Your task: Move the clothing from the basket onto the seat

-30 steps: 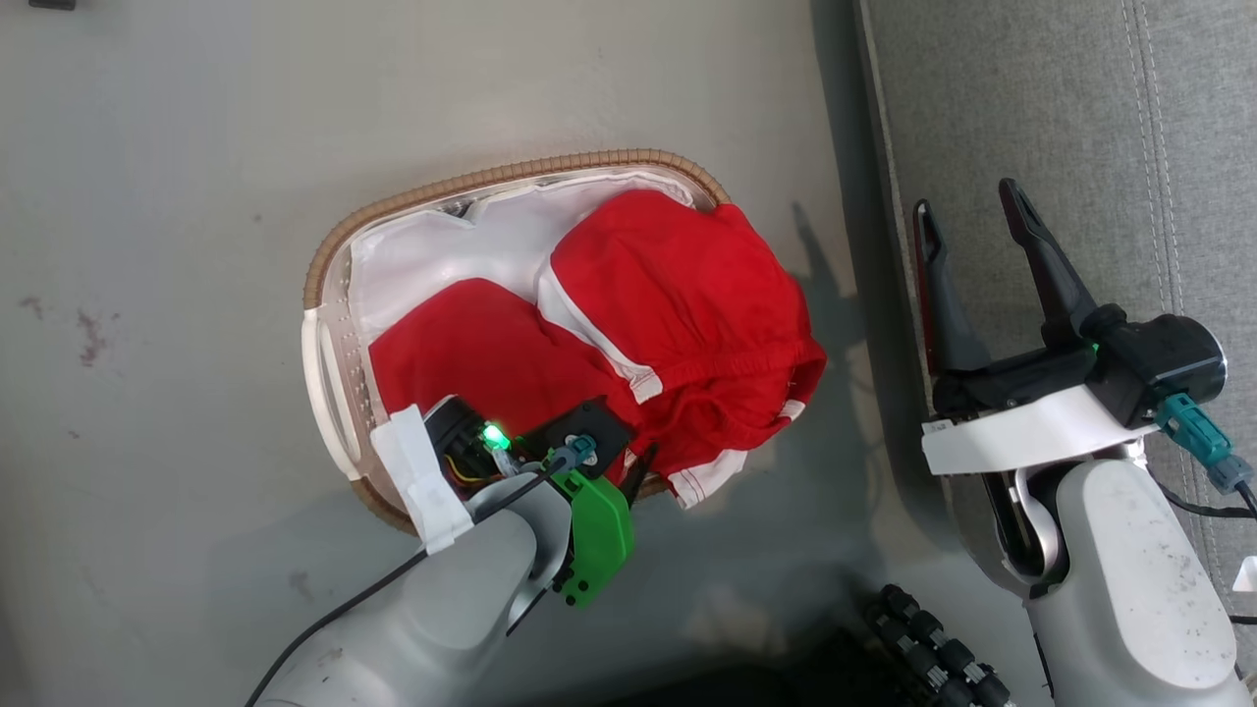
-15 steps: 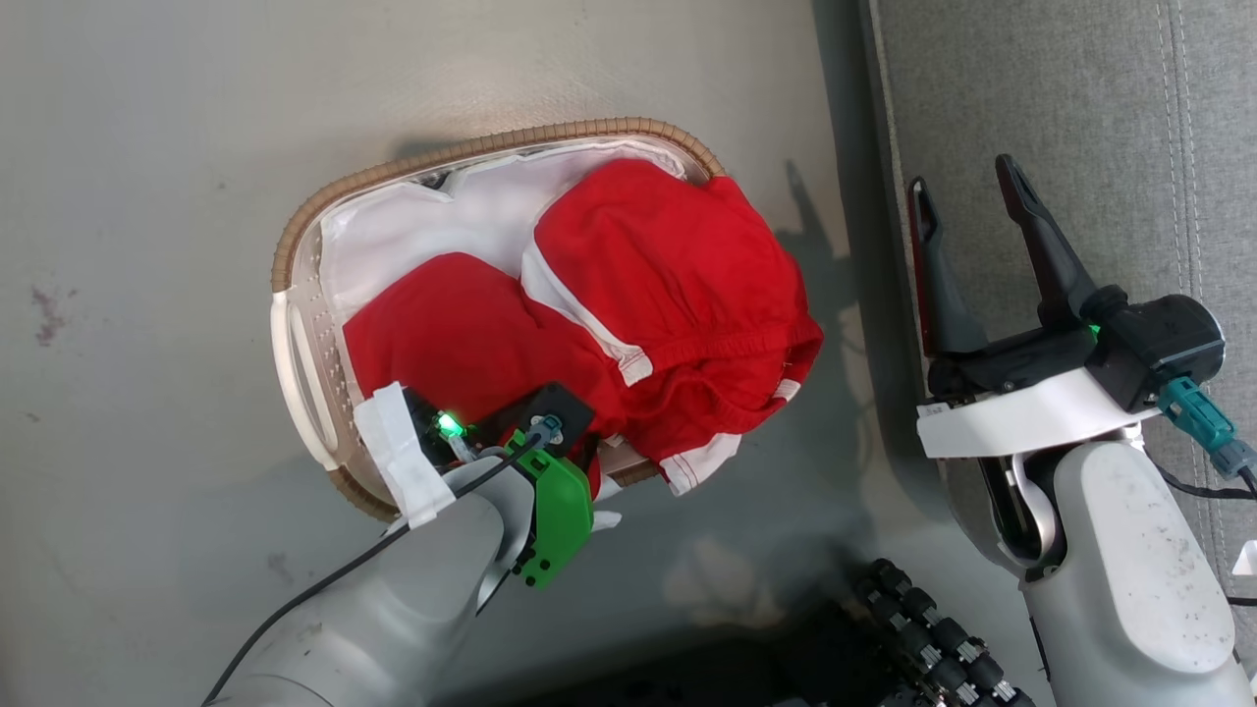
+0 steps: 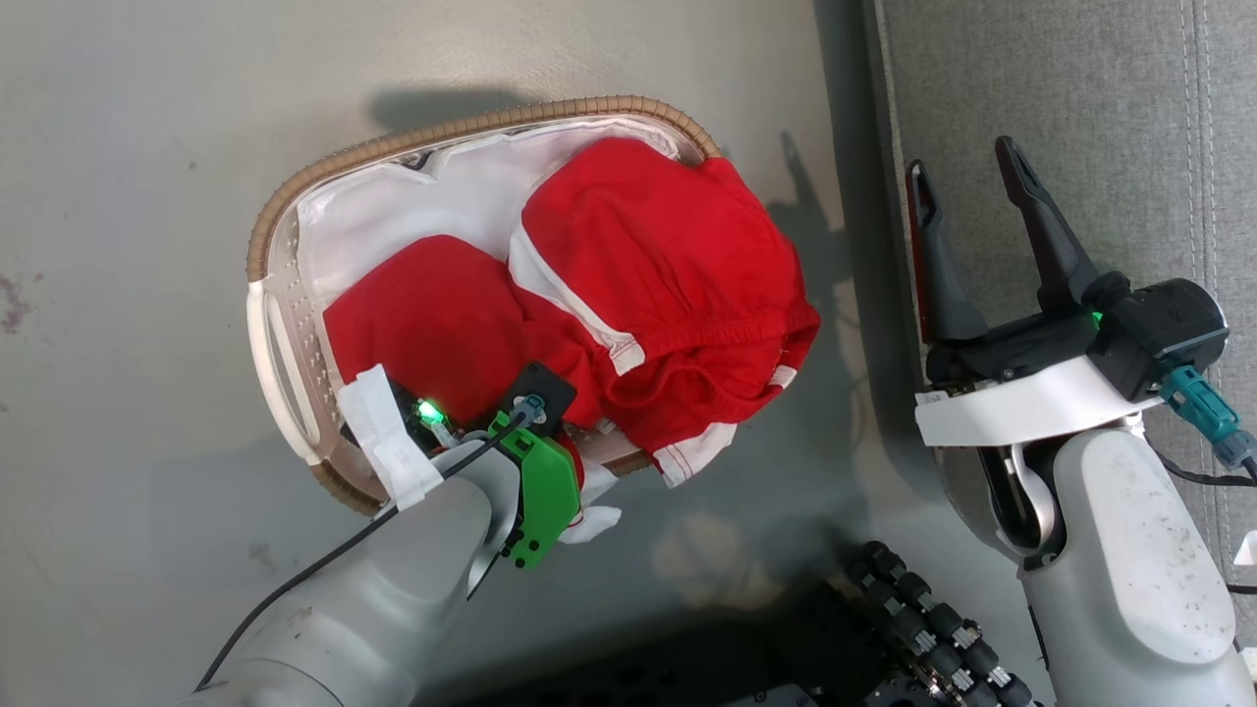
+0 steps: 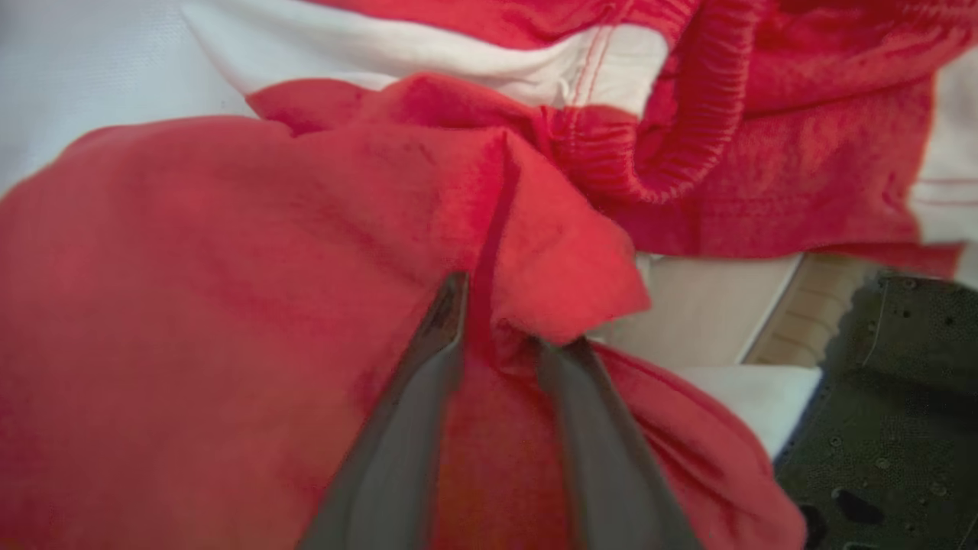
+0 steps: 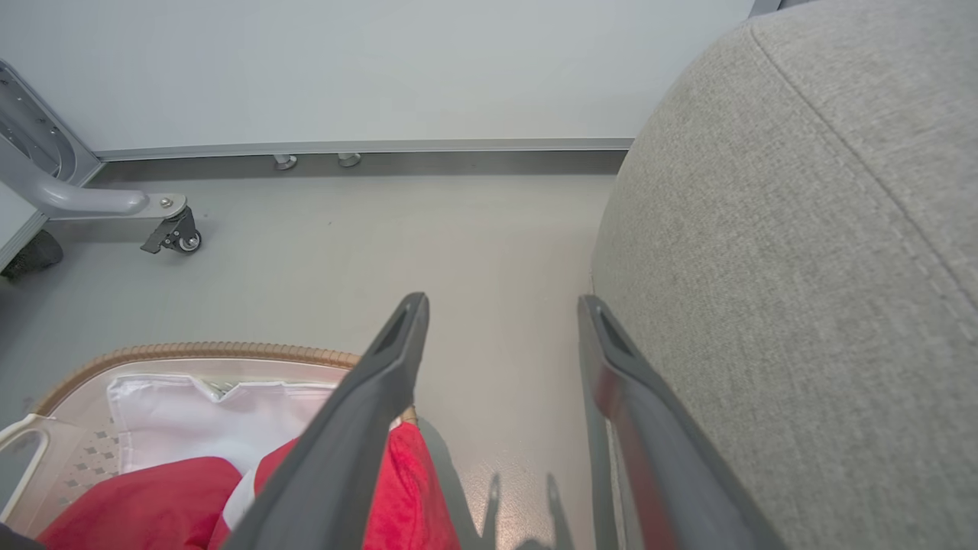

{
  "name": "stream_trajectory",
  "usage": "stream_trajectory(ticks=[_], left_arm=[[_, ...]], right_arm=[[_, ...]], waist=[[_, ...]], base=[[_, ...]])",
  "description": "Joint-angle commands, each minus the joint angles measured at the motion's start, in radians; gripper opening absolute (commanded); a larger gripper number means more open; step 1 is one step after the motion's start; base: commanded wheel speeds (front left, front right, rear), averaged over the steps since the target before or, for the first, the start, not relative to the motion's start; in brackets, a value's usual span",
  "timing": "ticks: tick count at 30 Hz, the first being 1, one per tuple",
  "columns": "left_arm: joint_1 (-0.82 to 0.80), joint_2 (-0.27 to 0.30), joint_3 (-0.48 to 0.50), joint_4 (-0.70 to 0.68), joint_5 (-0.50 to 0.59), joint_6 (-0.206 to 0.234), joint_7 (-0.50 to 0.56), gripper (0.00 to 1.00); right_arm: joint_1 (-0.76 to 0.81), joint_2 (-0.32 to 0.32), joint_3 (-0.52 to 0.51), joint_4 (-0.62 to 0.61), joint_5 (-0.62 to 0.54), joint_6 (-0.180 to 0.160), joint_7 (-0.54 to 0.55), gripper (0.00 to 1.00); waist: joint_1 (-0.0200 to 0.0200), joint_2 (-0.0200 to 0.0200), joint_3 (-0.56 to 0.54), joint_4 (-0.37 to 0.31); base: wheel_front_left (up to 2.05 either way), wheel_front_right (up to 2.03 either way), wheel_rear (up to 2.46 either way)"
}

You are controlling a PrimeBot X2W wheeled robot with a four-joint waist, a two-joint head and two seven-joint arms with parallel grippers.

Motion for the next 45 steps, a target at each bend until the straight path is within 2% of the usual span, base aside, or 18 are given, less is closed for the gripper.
stream_trajectory(ticks=[1,3,4,11,19,30,45], left_arm=[[-0.016,0.007,-0.003,0.003,-0.014,0.009,-0.007,0.31],[-0.021,0.007,-0.006,-0.002,-0.022,0.012,-0.024,0.05],[-0.024,0.007,-0.007,-0.001,-0.024,0.019,-0.036,0.0],[0.005,0.007,-0.003,-0.001,-0.065,0.015,-0.101,0.0],[0.03,0.006,0.026,-0.027,-0.079,0.034,-0.157,0.0],[0.111,0.079,0.181,-0.306,0.033,0.08,-0.158,0.0],[0.186,0.148,0.314,-0.537,0.2,0.025,-0.158,0.0]], right_arm=[[-0.006,-0.003,-0.004,0.001,0.003,-0.001,-0.005,1.0],[-0.006,-0.003,-0.009,0.004,0.002,-0.001,-0.005,1.0],[-0.006,-0.003,-0.01,0.006,0.001,-0.001,-0.005,1.0],[0.002,-0.003,-0.019,0.024,-0.002,-0.001,-0.005,1.0],[0.024,-0.003,-0.05,0.038,-0.02,-0.001,-0.005,1.0],[0.094,-0.004,-0.093,0.065,-0.062,-0.001,-0.005,1.0],[0.254,-0.003,-0.109,0.098,-0.1,-0.001,-0.005,1.0]], waist=[[0.0,-0.0001,0.001,0.002],[0.0,-0.0001,-0.001,0.007],[0.0,-0.0001,-0.003,0.009],[0.0,-0.0001,-0.06,0.031],[0.0,-0.0001,-0.164,0.078],[0.0,-0.0001,-0.356,0.144],[0.0,-0.0001,-0.66,0.187]], base=[[0.0,0.0,0.0],[0.0,0.0,0.0],[0.0,0.0,0.0],[0.0,0.0,0.0],[0.0,0.0,0.0],[0.0,0.0,0.0],[0.0,0.0,0.0]])
